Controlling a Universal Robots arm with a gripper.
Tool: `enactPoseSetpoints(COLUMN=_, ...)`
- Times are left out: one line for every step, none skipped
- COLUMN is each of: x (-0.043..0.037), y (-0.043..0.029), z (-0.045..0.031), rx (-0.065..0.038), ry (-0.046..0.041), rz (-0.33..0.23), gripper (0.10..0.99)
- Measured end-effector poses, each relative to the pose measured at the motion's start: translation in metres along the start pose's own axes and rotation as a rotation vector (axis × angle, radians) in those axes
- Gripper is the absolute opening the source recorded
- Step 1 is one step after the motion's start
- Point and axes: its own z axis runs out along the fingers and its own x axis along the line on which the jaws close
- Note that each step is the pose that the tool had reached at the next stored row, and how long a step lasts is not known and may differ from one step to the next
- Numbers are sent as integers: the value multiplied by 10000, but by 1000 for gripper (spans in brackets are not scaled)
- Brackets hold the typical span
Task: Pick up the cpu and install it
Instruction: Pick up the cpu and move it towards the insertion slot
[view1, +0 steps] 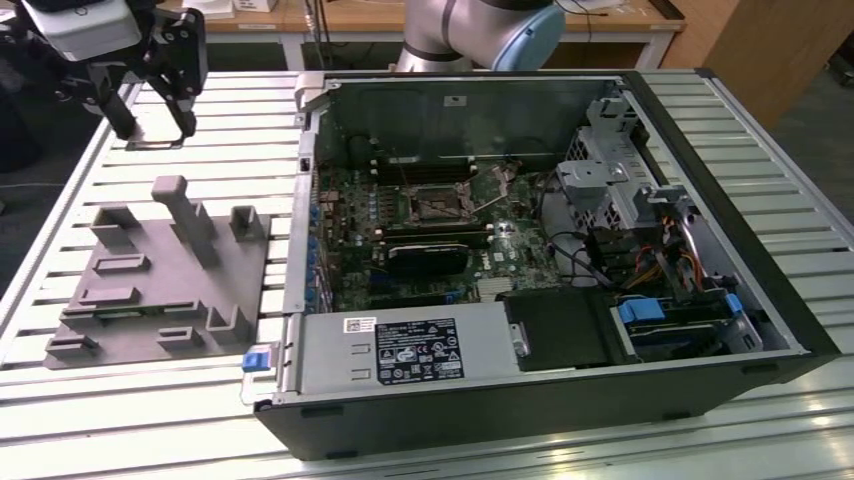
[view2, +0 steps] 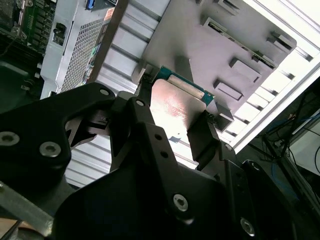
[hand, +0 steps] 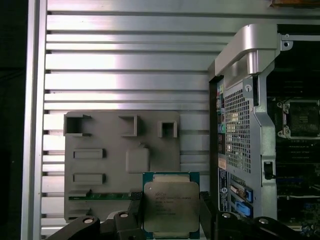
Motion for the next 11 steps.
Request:
enactPoseSetpoints(x=-10, y=0, z=1, rx=0, ry=0, rz=0, gripper=537)
enactPoseSetpoints(x=-19, y=0, z=2, rx=0, ry=0, rz=0, gripper=537)
enactPoseSetpoints(x=-28, y=1, z=2, rx=0, ry=0, rz=0, gripper=537)
enactPoseSetpoints(x=-38, y=1, z=3, rx=0, ry=0, rz=1, gripper=537)
enactPoseSetpoints(x=-48, y=2, z=4, rx=-1, ry=0, rz=0, gripper=537)
enactPoseSetpoints(x=-57, y=2, z=5, rx=-1, ry=-1, rz=0, gripper=537)
enactPoseSetpoints(x=-66, y=2, z=5, rx=0, ry=0, rz=0, gripper=537)
enactPoseSetpoints(x=-76, y=2, z=6, rx=0, ry=-1, rz=1, gripper=537)
enactPoseSetpoints(x=-86, y=3, z=7, rx=0, ry=0, rz=1, gripper=537)
enactPoseSetpoints(x=-96, y=3, z=8, rx=0, ry=0, rz=0, gripper=537)
enactPoseSetpoints(x=-106, y=3, z=8, rx=1, ry=0, rz=0, gripper=537)
